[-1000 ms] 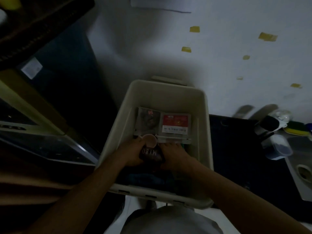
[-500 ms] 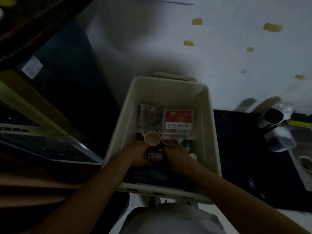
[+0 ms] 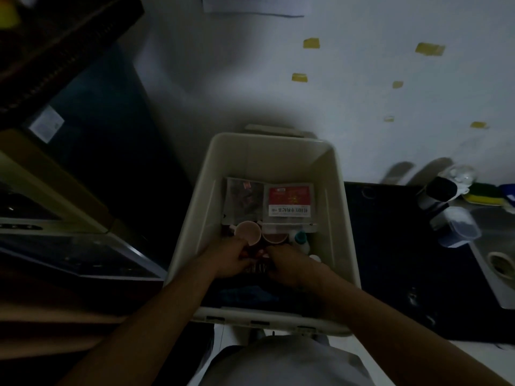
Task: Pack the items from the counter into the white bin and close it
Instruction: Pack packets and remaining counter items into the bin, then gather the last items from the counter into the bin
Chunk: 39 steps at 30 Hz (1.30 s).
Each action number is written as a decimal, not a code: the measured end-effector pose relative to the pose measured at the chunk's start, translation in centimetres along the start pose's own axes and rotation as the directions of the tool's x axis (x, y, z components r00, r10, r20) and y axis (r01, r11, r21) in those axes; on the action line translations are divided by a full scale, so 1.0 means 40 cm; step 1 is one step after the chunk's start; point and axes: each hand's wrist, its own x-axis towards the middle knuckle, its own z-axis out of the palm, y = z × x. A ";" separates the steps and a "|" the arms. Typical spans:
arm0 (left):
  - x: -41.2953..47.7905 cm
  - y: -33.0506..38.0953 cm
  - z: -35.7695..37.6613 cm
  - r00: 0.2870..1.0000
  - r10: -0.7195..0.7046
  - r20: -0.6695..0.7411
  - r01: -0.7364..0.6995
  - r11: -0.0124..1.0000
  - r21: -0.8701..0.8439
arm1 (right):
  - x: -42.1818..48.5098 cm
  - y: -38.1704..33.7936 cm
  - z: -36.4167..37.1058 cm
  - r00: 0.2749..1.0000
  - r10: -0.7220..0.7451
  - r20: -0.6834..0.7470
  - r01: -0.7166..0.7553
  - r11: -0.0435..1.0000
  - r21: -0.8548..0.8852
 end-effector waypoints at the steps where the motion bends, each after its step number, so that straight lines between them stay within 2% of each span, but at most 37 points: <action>1: -0.003 0.011 -0.008 0.998 0.027 -0.063 -0.029 0.999 -0.030 | -0.001 -0.001 -0.014 0.999 -0.025 -0.024 0.026 0.999 0.047; 4: 0.006 0.049 -0.046 0.971 0.091 -0.220 -0.093 0.996 0.001 | -0.011 -0.004 -0.076 0.995 -0.026 -0.098 0.046 0.976 0.213; 7: 0.026 0.083 -0.083 0.963 0.081 -0.255 -0.085 0.996 -0.004 | -0.025 0.014 -0.144 0.983 0.064 -0.169 -0.017 0.963 0.268; 9: 0.041 0.109 -0.103 0.953 0.122 -0.279 -0.131 0.991 -0.012 | -0.038 0.032 -0.180 0.970 0.098 -0.224 -0.029 0.957 0.290; 14: 0.098 0.194 -0.157 0.911 0.251 -0.327 -0.231 0.968 0.100 | -0.101 0.085 -0.258 0.914 0.053 -0.401 0.047 0.971 0.235; 20: 0.165 0.316 -0.189 0.853 0.369 -0.369 -0.348 0.929 0.126 | -0.190 0.201 -0.330 0.836 0.105 -0.539 -0.022 0.987 0.158; 28: 0.255 0.525 -0.122 0.804 0.466 -0.369 -0.436 0.885 0.167 | -0.331 0.401 -0.348 0.785 0.273 -0.556 -0.218 0.962 0.164; 39: 0.381 0.712 -0.015 0.813 0.504 -0.291 -0.465 0.863 0.195 | -0.446 0.677 -0.328 0.729 0.449 -0.517 -0.365 0.893 0.262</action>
